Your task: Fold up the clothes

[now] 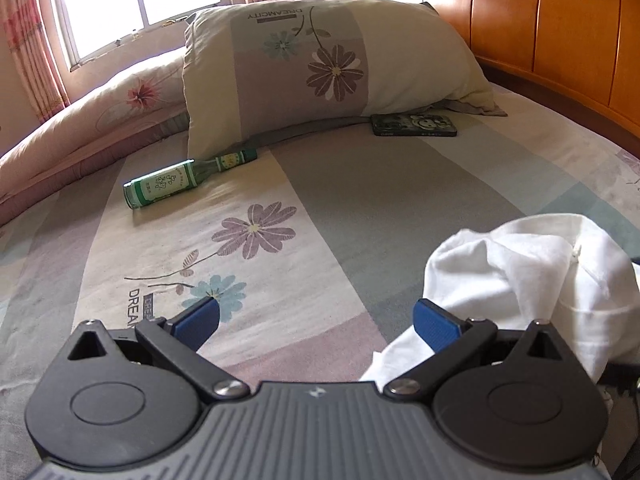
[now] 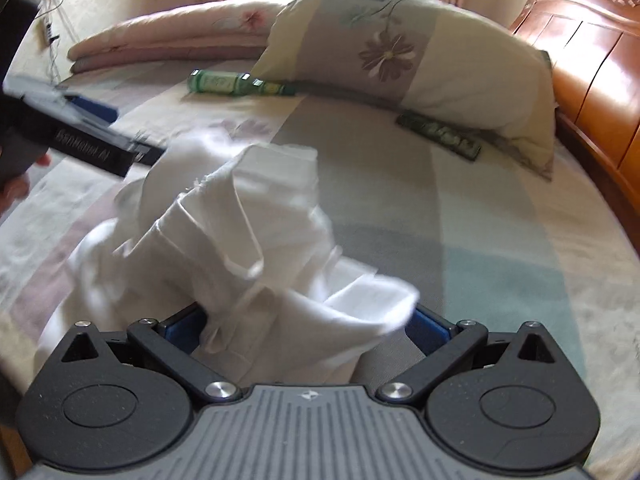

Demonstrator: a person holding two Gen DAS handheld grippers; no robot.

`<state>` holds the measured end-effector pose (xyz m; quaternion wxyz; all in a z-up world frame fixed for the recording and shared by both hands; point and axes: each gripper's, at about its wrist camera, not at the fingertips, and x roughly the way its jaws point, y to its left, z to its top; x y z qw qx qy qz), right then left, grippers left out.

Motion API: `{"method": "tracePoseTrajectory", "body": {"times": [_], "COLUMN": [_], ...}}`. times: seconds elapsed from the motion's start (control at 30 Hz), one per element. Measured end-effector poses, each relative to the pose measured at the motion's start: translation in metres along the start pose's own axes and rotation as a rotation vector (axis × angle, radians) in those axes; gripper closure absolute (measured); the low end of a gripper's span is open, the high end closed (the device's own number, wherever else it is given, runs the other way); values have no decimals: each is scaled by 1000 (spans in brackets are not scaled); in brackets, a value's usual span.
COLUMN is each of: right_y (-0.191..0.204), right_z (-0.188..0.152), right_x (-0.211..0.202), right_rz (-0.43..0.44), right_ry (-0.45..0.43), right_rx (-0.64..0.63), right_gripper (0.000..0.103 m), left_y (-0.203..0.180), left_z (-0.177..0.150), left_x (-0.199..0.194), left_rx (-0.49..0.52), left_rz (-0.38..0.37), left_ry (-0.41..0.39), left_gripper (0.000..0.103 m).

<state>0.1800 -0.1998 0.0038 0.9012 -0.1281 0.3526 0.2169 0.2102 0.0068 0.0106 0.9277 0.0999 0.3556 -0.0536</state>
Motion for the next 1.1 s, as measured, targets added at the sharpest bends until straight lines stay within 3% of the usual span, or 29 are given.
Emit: {"method": "tracePoseTrajectory", "body": {"times": [0.23, 0.43, 0.6, 0.8, 1.1], "right_y": [-45, -53, -39, -22, -57], "right_z": [38, 34, 14, 3, 7], "right_x": [27, 3, -16, 4, 43], "right_rz": [-96, -91, -16, -22, -168], "right_ry": [-32, -64, -34, 32, 107], "right_rx": [50, 79, 20, -38, 106], "right_gripper": [0, 0, 0, 0, 0], "left_y": [8, 8, -8, -26, -22], "left_z": [7, 0, -8, -26, -34], "left_x": [7, -13, -27, -27, -31], "left_rx": [-16, -7, 30, 48, 46], "left_rz": [-3, -39, -89, -116, -98], "left_ry": [-6, -5, 6, 49, 58], "left_gripper": [1, 1, 1, 1, 1]}}
